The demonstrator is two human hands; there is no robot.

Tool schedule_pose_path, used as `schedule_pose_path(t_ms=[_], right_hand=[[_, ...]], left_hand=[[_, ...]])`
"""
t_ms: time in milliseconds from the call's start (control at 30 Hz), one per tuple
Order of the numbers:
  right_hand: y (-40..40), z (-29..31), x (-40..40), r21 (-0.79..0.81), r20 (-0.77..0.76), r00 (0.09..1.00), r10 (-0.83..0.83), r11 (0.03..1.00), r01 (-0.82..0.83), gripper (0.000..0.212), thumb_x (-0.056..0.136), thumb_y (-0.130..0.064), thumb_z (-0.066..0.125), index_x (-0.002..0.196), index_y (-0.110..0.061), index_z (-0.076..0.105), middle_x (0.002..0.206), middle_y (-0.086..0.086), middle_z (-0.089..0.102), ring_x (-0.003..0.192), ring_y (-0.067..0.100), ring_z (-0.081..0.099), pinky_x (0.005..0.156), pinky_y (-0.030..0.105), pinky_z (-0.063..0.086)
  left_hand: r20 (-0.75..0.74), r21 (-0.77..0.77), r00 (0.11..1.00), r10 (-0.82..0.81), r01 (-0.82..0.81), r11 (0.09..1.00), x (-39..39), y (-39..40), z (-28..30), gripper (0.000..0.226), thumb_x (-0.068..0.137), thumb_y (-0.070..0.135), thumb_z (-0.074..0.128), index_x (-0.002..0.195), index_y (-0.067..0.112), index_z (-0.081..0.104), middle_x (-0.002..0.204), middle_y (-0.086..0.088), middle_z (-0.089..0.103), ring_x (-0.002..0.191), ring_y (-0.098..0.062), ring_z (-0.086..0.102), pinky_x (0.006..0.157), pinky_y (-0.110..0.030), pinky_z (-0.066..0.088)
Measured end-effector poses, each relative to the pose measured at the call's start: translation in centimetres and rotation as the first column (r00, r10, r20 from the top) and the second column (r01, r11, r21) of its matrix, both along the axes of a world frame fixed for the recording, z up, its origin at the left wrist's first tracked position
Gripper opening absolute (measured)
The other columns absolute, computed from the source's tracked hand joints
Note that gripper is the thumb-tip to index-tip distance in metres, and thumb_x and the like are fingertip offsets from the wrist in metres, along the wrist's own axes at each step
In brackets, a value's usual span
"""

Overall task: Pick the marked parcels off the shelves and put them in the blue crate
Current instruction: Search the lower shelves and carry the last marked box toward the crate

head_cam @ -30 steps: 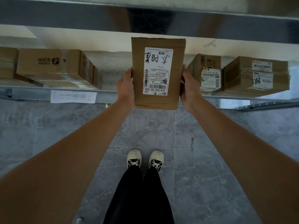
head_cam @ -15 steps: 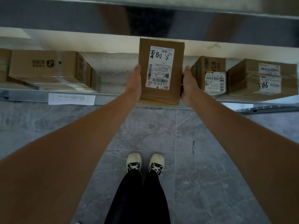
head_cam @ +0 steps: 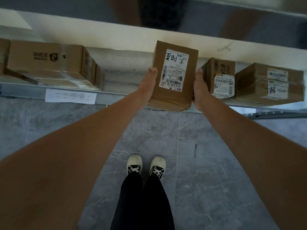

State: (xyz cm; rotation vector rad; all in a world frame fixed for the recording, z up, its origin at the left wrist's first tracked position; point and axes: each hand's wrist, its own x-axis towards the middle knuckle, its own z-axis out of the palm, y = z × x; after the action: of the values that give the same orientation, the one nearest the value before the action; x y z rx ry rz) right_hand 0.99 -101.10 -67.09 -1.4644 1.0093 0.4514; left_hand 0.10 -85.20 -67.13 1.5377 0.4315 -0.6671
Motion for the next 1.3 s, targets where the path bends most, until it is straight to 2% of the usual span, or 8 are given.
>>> schedule_pose_path(t_ms=[133,200,300,600,800,1000,1200,1300], right_hand=[[1.0,1.1,-0.5,-0.526,0.201,0.972,0.124,0.85,0.001,0.035,0.105,-0.035,0.032,0.095,-0.016,0.059,0.086,-0.003,0.057,0.083,0.01,0.055,0.079,0.026,0.037],[1.8,1.6,-0.9,-0.634,0.239,0.944,0.229,0.773,-0.027,0.036,0.105,-0.032,0.033,0.115,-0.01,0.06,0.107,0.003,0.063,0.1,0.015,0.058,0.08,0.024,0.038],[3.7,2.9,-1.0,-0.717,0.263,0.874,0.409,0.689,-0.107,0.039,0.103,-0.031,0.032,0.116,-0.005,0.057,0.114,0.009,0.061,0.097,0.013,0.054,0.068,0.014,0.036],[12.4,6.9,-1.9,-0.693,0.286,0.777,0.561,0.681,-0.237,0.026,0.101,-0.018,0.038,0.107,-0.004,0.059,0.099,0.004,0.055,0.09,0.013,0.047,0.076,0.024,0.035],[21.1,6.9,-2.9,-0.658,0.278,0.769,0.576,0.698,-0.284,0.016,0.097,-0.025,0.041,0.088,-0.023,0.054,0.098,-0.001,0.047,0.096,0.012,0.044,0.083,0.032,0.038],[28.4,4.7,-3.8,-0.551,0.158,0.859,0.487,0.766,-0.332,0.031,0.1,-0.025,0.044,0.12,-0.008,0.06,0.119,0.012,0.062,0.111,0.028,0.057,0.087,0.03,0.041],[32.0,1.2,-2.7,-0.437,0.138,0.906,0.4,0.845,-0.307,0.047,0.097,-0.042,0.051,0.131,-0.011,0.057,0.133,0.007,0.058,0.123,0.024,0.053,0.096,0.028,0.037],[32.8,-0.3,-1.5,-0.356,0.15,0.926,0.346,0.893,-0.276,0.059,0.096,-0.051,0.049,0.135,-0.008,0.052,0.116,0.004,0.063,0.114,0.022,0.054,0.098,0.035,0.039]], left_hand=[[0.193,0.263,0.973,0.129,-0.178,0.948,-2.1,2.2,-0.4,0.037,0.1,0.041,0.038,0.109,0.015,0.062,0.101,0.006,0.061,0.093,-0.008,0.054,0.086,-0.027,0.041],[0.29,0.399,0.944,0.155,-0.267,0.877,-3.9,4.1,0.0,0.03,0.1,0.028,0.04,0.078,0.017,0.057,0.074,0.003,0.054,0.07,-0.011,0.048,0.069,-0.03,0.038],[0.313,0.443,0.901,0.3,-0.418,0.793,-6.0,7.8,1.0,0.029,0.098,0.024,0.039,0.09,0.013,0.064,0.081,-0.003,0.065,0.082,-0.023,0.063,0.077,-0.036,0.048],[0.355,0.654,0.87,0.341,-0.492,0.575,-5.7,24.3,5.0,0.036,0.102,0.02,0.032,0.101,0.005,0.065,0.092,-0.009,0.061,0.082,-0.018,0.052,0.07,-0.029,0.039],[0.226,0.658,0.919,0.324,-0.39,0.645,-4.6,33.1,7.1,0.036,0.103,0.02,0.027,0.078,0.01,0.051,0.068,-0.002,0.042,0.066,-0.016,0.04,0.054,-0.026,0.032],[0.254,0.559,0.905,0.34,-0.424,0.712,-4.5,37.4,7.1,0.037,0.099,0.02,0.036,0.063,0.017,0.042,0.063,0.001,0.039,0.057,-0.009,0.034,0.053,-0.029,0.027],[0.163,0.403,0.911,0.38,-0.413,0.817,-2.3,38.5,3.6,0.042,0.099,0.035,0.04,0.13,0.012,0.055,0.127,-0.008,0.055,0.113,-0.022,0.052,0.1,-0.039,0.041],[0.085,0.334,0.911,0.404,-0.408,0.85,-1.3,38.8,2.3,0.05,0.099,0.042,0.039,0.138,0.013,0.049,0.127,-0.004,0.056,0.117,-0.022,0.052,0.097,-0.035,0.041]])
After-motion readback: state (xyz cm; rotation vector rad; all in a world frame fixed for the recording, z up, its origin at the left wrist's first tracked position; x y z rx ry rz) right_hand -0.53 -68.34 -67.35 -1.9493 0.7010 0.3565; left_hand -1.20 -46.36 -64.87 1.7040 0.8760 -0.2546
